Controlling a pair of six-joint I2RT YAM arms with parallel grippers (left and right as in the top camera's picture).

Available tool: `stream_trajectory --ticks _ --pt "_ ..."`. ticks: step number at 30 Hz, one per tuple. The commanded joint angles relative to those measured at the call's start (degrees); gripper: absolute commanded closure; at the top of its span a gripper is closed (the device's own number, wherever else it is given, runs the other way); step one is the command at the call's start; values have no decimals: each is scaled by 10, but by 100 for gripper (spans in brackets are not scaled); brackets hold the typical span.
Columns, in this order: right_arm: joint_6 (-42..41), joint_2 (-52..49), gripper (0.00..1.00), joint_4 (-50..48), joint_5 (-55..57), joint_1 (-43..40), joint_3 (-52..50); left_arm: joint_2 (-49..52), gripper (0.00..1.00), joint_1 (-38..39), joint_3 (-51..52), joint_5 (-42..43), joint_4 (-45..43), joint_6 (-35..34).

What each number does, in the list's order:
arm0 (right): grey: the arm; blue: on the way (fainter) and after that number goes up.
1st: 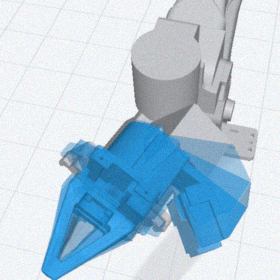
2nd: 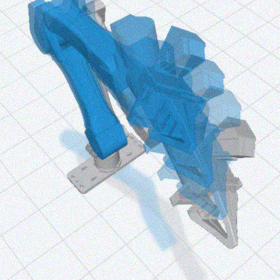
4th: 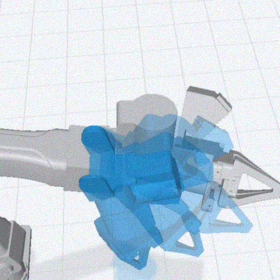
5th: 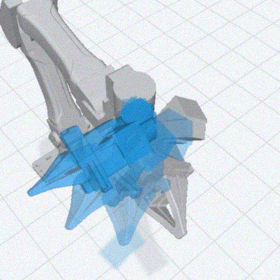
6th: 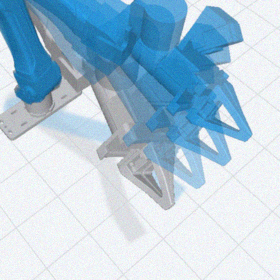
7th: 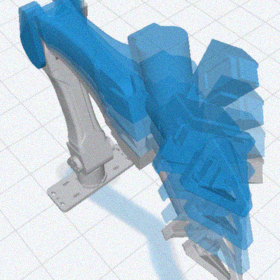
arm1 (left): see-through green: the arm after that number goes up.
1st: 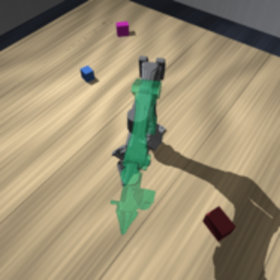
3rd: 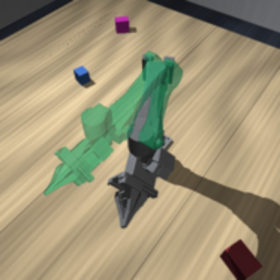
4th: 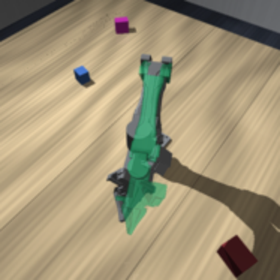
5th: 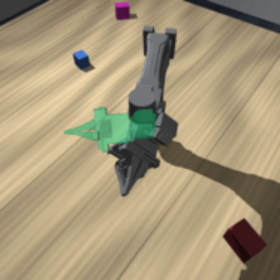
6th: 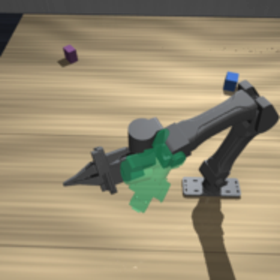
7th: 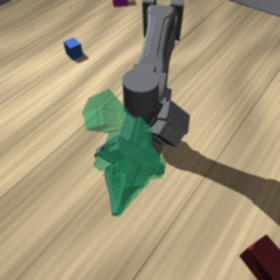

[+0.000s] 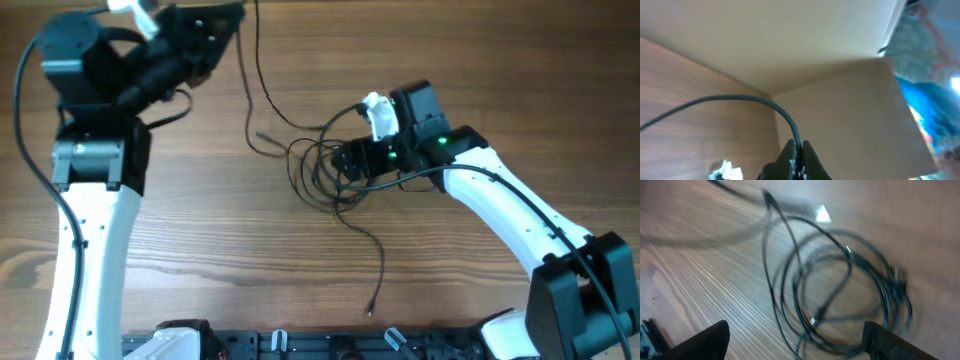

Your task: Untangle cables

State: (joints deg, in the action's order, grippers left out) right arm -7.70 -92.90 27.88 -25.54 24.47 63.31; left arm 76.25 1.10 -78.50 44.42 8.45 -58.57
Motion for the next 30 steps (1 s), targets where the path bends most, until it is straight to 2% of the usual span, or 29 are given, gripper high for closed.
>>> stream_trajectory --ticks 1,4,7,13,16,21,23,30 --pt "70 21 13 -5 27 51 33 -5 96 42 -15 -132 24 24" --pt "91 31 9 -33 32 87 34 -5 96 60 -15 -165 23 -12" --pt "72 35 5 -92 16 93 34 -5 96 61 -15 -139 26 -52" --pt "105 35 1 -206 -171 92 34 -10 96 57 -15 -131 26 -57" --pt "76 35 2 -224 -142 92 34 -18 96 57 -15 -129 23 -101" --pt "42 35 2 -255 -137 102 34 -26 96 57 -15 -127 -5 -101" --pt "-3 35 3 -273 -87 108 34 -29 96 60 -15 -114 -5 -113" --pt "-49 35 3 -329 4 109 34 -36 96 86 -15 -66 -6 -177"
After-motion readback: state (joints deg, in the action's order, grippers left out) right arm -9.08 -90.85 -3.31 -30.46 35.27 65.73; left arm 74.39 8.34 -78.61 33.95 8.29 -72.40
